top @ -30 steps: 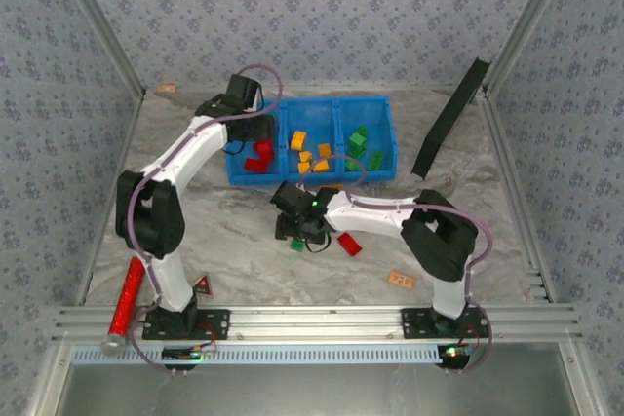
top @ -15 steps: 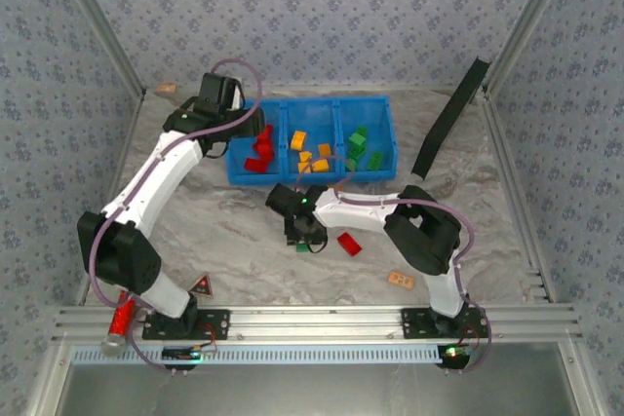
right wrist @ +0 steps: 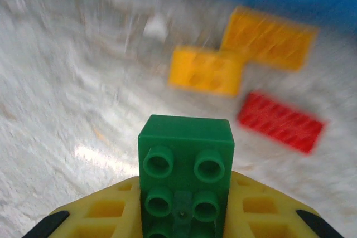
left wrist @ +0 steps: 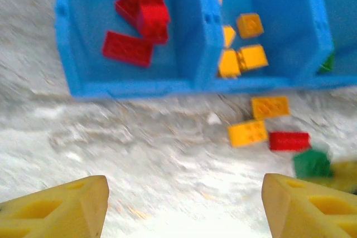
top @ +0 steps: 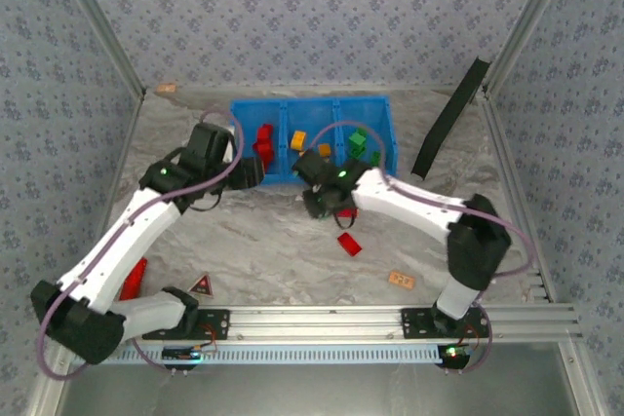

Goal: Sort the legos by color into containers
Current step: Pick up the lego from the bottom-center of the table, then place the lego in the container.

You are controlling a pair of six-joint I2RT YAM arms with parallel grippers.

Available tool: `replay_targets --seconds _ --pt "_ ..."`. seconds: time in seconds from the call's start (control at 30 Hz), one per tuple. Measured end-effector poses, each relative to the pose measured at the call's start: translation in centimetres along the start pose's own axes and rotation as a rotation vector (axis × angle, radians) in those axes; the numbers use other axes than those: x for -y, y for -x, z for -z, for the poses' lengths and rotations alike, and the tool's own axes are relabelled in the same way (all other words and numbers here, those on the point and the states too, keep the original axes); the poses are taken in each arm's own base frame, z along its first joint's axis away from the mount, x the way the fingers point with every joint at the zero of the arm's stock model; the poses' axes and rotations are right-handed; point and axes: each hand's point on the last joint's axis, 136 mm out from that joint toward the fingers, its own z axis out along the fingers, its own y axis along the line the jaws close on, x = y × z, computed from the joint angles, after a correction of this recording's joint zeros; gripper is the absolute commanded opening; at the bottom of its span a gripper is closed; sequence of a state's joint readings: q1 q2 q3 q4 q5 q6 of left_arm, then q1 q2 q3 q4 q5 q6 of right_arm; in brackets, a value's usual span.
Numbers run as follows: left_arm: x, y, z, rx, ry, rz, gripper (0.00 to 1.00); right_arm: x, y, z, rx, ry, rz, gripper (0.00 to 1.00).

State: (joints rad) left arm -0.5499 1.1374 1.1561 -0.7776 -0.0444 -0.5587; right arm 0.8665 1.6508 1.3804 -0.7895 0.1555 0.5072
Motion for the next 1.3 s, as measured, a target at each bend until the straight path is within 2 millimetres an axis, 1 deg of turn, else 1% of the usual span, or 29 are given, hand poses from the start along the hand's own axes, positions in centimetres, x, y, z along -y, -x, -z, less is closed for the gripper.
replay_targets --seconds 0.03,0.1,0.2,0.3,0.33,0.4,0.47,0.57,0.6,0.63,0.7,0.73,0.8,0.87,0.97,1.03,1.2,1.27,1.3 --pt "0.6 -0.9 0.1 -0.012 -0.012 0.012 0.72 1.1 1.2 0.9 0.037 -0.005 -0.004 0.23" --pt "1.9 -3.0 -0.2 -0.049 -0.022 0.027 0.72 4.4 4.0 2.4 0.117 -0.034 -0.027 0.24" --pt "4.0 -6.0 -2.0 -0.128 -0.002 0.034 0.73 9.3 6.8 2.8 0.190 -0.100 -0.067 0.24" --pt "5.8 -9.2 -4.7 -0.206 0.046 0.042 0.73 13.2 8.5 1.7 0.210 -0.156 -0.090 0.24" --pt "6.5 -10.3 -5.5 -0.229 0.061 0.047 0.73 14.1 8.8 1.1 0.206 -0.168 -0.091 0.24" --pt "8.0 -12.3 -7.1 -0.268 0.094 0.061 0.73 15.6 9.8 -0.6 0.196 -0.180 -0.095 0.24" --pt "9.9 -13.5 -8.1 -0.290 0.114 0.074 0.74 16.7 10.5 -2.5 0.186 -0.179 -0.098 0.24" --pt "14.3 -14.0 -9.5 -0.307 0.100 0.101 0.74 17.8 10.6 -4.9 0.163 -0.167 -0.102 0.24" --pt "16.1 -14.0 -10.0 -0.313 0.084 0.116 0.74 18.0 10.6 -5.6 0.156 -0.160 -0.103 0.24" --pt "17.4 -14.2 -10.4 -0.324 0.071 0.127 0.74 18.1 10.6 -6.2 0.153 -0.156 -0.101 0.24" --pt "19.5 -15.1 -11.4 -0.360 0.057 0.151 0.74 18.2 10.7 -7.2 0.149 -0.150 -0.095 0.24" --pt "20.0 -15.7 -11.9 -0.382 0.058 0.161 0.74 18.2 10.8 -7.5 0.150 -0.146 -0.093 0.24" --pt "20.4 -17.3 -13.0 -0.432 0.076 0.177 0.75 18.1 11.1 -8.0 0.156 -0.133 -0.089 0.24" --pt "20.2 -18.8 -13.9 -0.476 0.108 0.186 0.75 17.9 11.5 -8.3 0.168 -0.123 -0.086 0.24" --pt "20.0 -20.3 -14.7 -0.518 0.146 0.191 0.76 18.0 12.1 -9.0 0.181 -0.114 -0.081 0.24" --pt "20.2 -20.8 -14.5 -0.535 0.153 0.193 0.77 18.1 12.2 -9.8 0.180 -0.112 -0.078 0.24" --pt "21.2 -21.2 -13.0 -0.548 0.156 0.184 0.78 18.3 11.9 -11.7 0.162 -0.115 -0.076 0.25" --pt "21.2 -21.6 -12.6 -0.554 0.166 0.174 0.78 18.4 11.8 -12.3 0.157 -0.115 -0.076 0.29" --pt "21.0 -21.9 -12.4 -0.556 0.177 0.167 0.78 18.4 11.7 -12.5 0.155 -0.115 -0.076 0.33"
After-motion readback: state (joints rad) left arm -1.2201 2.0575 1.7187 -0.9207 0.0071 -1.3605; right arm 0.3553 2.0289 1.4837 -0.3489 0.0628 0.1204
